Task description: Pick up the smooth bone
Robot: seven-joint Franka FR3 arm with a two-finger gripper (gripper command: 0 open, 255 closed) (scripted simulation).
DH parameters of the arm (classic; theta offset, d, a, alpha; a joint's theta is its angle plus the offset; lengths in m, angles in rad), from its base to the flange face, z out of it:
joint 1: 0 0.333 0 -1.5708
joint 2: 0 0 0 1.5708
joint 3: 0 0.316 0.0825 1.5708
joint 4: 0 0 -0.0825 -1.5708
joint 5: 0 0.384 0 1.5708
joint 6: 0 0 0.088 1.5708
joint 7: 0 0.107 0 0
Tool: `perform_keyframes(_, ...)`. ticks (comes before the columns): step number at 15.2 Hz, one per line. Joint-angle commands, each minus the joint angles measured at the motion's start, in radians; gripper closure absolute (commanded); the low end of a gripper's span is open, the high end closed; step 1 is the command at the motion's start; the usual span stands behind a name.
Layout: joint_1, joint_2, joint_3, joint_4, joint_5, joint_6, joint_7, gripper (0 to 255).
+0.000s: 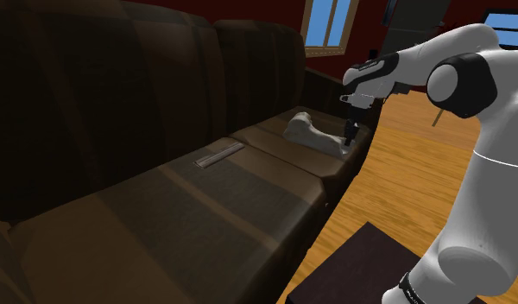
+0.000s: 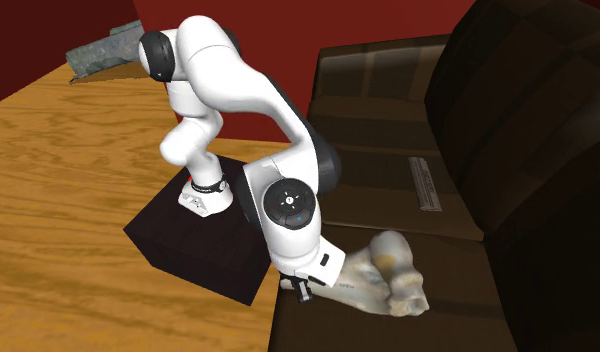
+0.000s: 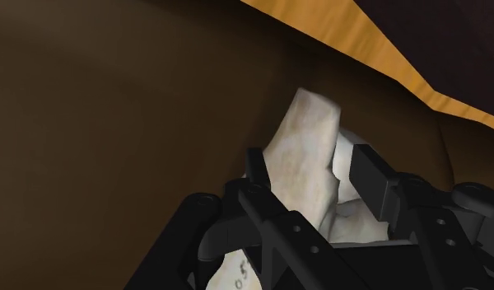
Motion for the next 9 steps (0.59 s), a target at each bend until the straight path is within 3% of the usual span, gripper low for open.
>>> perform_keyframes(1, 0.001, -0.006, -0.002, 0.013, -0.006, -0.018, 0.005, 255)
perform_keyframes(9, 0.003, -0.034, -0.007, 0.092, -0.029, -0.115, 0.028, 255)
